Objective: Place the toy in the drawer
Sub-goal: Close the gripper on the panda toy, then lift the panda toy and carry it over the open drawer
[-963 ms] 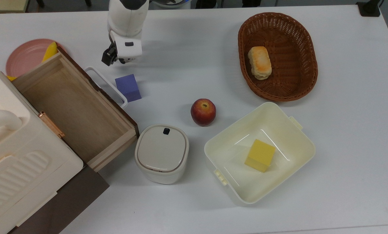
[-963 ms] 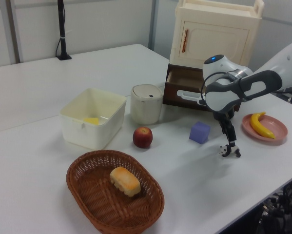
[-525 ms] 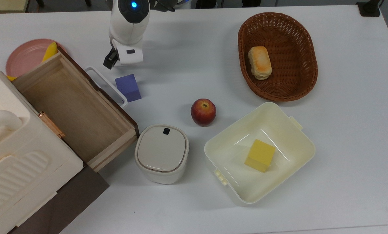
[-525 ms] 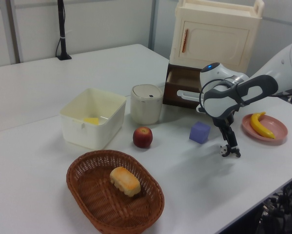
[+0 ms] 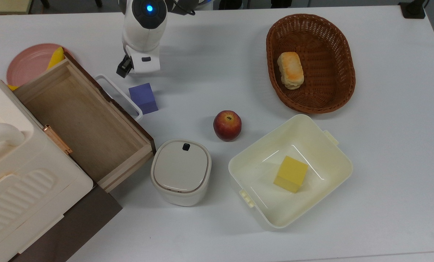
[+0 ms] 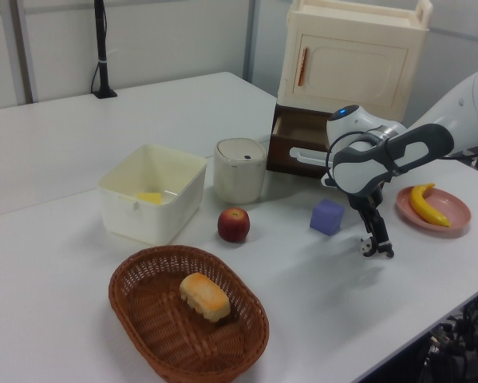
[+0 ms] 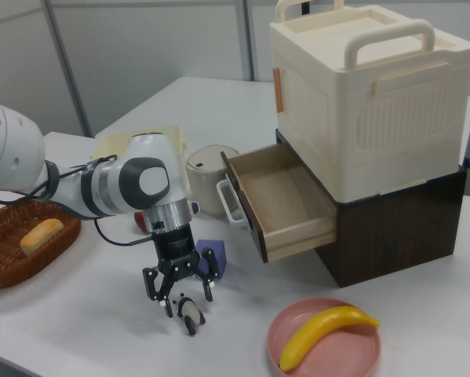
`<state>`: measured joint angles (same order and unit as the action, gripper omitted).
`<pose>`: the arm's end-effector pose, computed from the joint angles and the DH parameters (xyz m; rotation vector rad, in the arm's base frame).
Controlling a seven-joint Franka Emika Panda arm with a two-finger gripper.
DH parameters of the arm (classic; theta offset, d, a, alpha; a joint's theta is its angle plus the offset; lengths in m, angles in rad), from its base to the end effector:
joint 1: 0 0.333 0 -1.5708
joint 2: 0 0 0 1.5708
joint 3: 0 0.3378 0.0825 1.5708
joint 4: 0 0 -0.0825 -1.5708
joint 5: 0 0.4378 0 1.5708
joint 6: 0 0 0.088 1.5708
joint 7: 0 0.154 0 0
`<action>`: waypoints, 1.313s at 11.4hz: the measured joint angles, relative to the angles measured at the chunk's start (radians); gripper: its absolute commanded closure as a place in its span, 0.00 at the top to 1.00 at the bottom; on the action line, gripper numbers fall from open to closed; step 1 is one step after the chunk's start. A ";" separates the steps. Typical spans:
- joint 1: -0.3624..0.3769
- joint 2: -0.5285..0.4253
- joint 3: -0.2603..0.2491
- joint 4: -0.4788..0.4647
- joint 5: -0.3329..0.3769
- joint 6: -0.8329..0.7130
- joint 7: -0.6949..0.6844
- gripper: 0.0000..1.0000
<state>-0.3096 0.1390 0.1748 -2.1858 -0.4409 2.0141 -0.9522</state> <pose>0.5369 -0.1154 0.2502 2.5233 1.5001 -0.6466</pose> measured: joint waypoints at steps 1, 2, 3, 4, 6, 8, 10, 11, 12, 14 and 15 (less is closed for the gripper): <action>0.000 0.005 0.000 0.000 -0.002 0.000 0.000 0.24; 0.000 0.010 0.000 0.000 -0.003 0.000 0.000 0.13; 0.000 0.012 0.000 0.000 -0.004 0.000 0.000 0.05; 0.000 0.012 0.000 0.000 -0.004 0.000 0.000 0.00; 0.000 0.012 0.000 0.002 -0.007 0.000 0.000 0.00; 0.000 0.013 0.000 0.005 -0.007 0.000 0.000 0.00; 0.000 0.014 0.000 0.016 -0.007 0.000 0.000 0.00; 0.000 0.014 0.000 0.037 -0.007 0.000 0.001 0.00; 0.001 0.014 0.002 0.072 0.003 0.001 0.021 0.00; 0.015 0.013 0.018 0.174 0.112 0.002 0.109 0.00; 0.023 0.012 0.031 0.231 0.165 0.002 0.175 0.00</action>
<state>-0.2868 0.1508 0.2061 -1.9549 -0.2760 2.0162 -0.7775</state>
